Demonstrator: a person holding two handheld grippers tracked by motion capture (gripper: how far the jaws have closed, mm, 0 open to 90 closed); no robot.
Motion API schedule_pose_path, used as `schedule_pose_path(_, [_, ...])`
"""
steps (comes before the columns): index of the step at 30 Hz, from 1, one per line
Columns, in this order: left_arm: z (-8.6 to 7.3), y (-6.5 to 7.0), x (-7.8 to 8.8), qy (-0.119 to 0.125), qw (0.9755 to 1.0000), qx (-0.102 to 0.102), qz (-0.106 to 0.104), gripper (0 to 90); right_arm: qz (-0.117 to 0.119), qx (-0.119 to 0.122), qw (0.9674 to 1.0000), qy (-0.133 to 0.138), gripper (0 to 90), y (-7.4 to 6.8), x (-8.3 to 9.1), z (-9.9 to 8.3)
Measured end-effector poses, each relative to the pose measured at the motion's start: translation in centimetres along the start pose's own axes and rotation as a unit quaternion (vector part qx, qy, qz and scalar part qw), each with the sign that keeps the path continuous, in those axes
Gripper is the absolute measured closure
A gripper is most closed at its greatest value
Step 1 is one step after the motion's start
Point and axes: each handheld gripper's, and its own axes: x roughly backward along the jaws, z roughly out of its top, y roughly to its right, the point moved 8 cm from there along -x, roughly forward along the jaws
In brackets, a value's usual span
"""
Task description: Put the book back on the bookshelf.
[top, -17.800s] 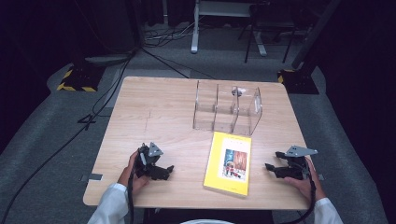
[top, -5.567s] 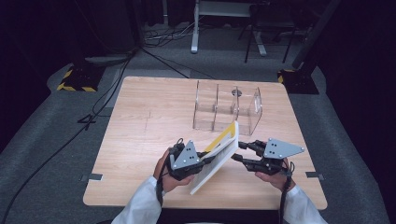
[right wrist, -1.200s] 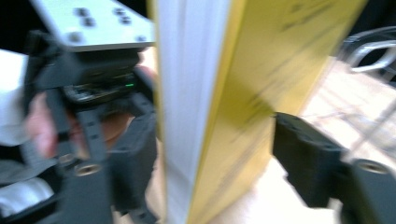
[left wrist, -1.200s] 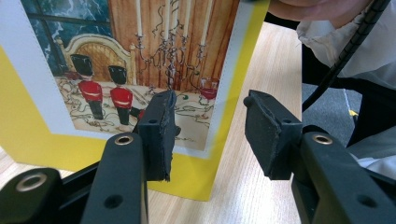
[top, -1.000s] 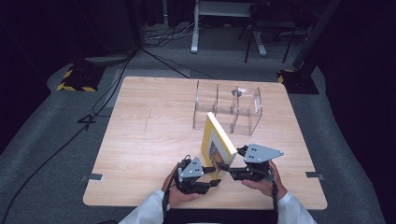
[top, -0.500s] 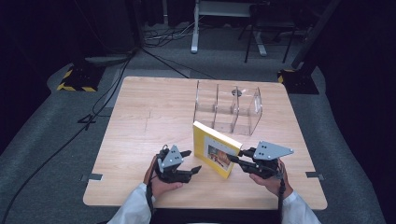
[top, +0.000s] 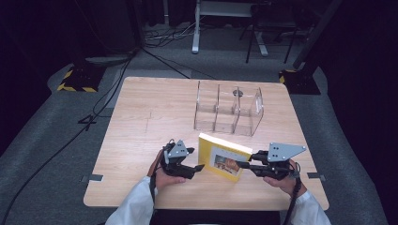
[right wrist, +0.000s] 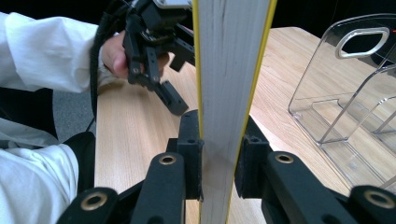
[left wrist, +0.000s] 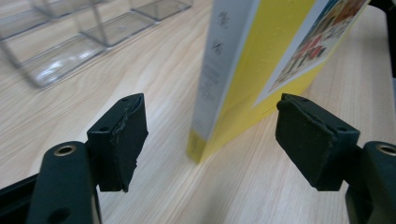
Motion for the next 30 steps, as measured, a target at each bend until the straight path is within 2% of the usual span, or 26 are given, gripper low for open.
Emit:
schedule_pose_path(1, [0.2,0.3,-0.4,-0.001,1.0,-0.003,-0.006,27.6,0.001,0.0,1.0,0.001,76.4,0.1,0.0,0.0])
schedule_pose_path(4, [0.6,0.8,-1.1,-0.001,0.9997,-0.011,-0.022,43.1,0.002,0.002,1.0,0.003,76.2,0.2,0.1,-0.1])
schedule_pose_path(6, [0.7,1.0,-1.5,-0.004,0.9998,-0.019,-0.007,47.1,0.002,-0.001,1.0,0.008,75.7,0.3,0.1,-0.2])
schedule_pose_path(8, [0.7,1.0,-1.5,-0.002,0.9998,-0.013,-0.012,47.9,0.001,-0.002,1.0,0.009,75.4,0.4,0.2,-0.2])
schedule_pose_path(10, [0.7,0.9,-1.3,0.0,0.9997,-0.01,-0.02,52.7,-0.007,-0.012,0.9998,0.015,73.4,0.9,0.3,-0.4])
schedule_pose_path(12, [0.6,1.1,-1.2,0.001,0.9996,-0.011,-0.026,56.8,-0.005,-0.024,0.9996,0.016,70.1,1.3,0.1,-1.0])
schedule_pose_path(17, [0.6,1.4,-1.3,0.001,0.9996,-0.013,-0.025,57.4,0.002,-0.026,0.9997,0.004,70.1,1.3,-1.0,-2.5])
schedule_pose_path(18, [0.5,1.4,-1.3,0.004,0.9996,-0.013,-0.026,57.3,-0.002,-0.017,0.9998,-0.005,70.8,1.1,-1.4,-2.9])
schedule_pose_path(25, [0.5,1.4,-1.4,0.006,0.9997,-0.011,-0.02,56.7,-0.008,-0.022,0.9996,0.017,73.1,1.1,-1.8,-3.3])
schedule_pose_path(30, [0.5,1.4,-1.5,0.008,0.9997,-0.013,-0.017,56.5,-0.016,-0.02,0.9995,0.018,71.2,1.2,-2.1,-3.7])
